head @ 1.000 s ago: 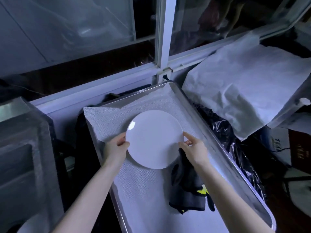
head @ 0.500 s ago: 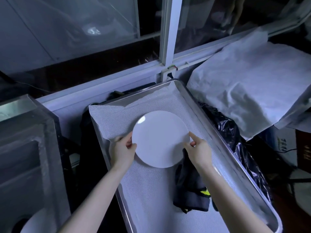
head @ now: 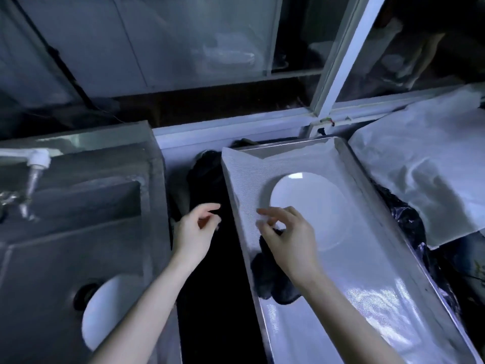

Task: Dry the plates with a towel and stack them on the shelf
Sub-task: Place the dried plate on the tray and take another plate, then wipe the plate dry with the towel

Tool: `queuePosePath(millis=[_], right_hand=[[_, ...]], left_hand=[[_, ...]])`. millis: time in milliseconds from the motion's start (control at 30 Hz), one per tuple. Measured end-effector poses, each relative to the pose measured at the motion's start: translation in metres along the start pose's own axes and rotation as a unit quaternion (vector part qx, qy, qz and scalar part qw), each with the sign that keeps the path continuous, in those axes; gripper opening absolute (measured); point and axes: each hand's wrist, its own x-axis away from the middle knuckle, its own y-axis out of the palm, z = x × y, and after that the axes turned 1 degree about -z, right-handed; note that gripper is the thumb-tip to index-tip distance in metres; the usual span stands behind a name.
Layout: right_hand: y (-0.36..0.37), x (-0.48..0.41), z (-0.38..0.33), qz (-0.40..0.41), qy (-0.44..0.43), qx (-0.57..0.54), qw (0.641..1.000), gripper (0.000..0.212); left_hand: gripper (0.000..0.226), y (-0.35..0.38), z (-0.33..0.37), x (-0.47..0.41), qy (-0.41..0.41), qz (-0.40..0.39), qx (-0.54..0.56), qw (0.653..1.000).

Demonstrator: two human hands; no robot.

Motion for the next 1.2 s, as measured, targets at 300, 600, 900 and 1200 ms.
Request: queuePosePath(millis=[300, 600, 900, 1200], right_hand=[[0.155, 0.035, -0.094, -0.204, -0.108, 0.036, 0.972, 0.022], [0.331, 0.055, -0.081, -0.371, 0.014, 0.119, 0.921, 0.029], [0.450, 0.048, -0.022, -0.396, 0.124, 0.268, 0.869, 0.042], [0.482, 0.056, 0.017, -0.298, 0.188, 0.346, 0.869, 0.036]], left_hand=[[0.035, -0.172, -0.094, 0.057, -0.085, 0.136, 0.001, 0.987], [0.027, -0.247, -0.229, 0.090, -0.264, 0.136, -0.005, 0.955], [0.035, -0.245, -0.349, 0.070, -0.353, 0.076, -0.067, 0.930], [0.036, -0.244, -0.402, 0.055, -0.378, 0.001, -0.117, 0.918]])
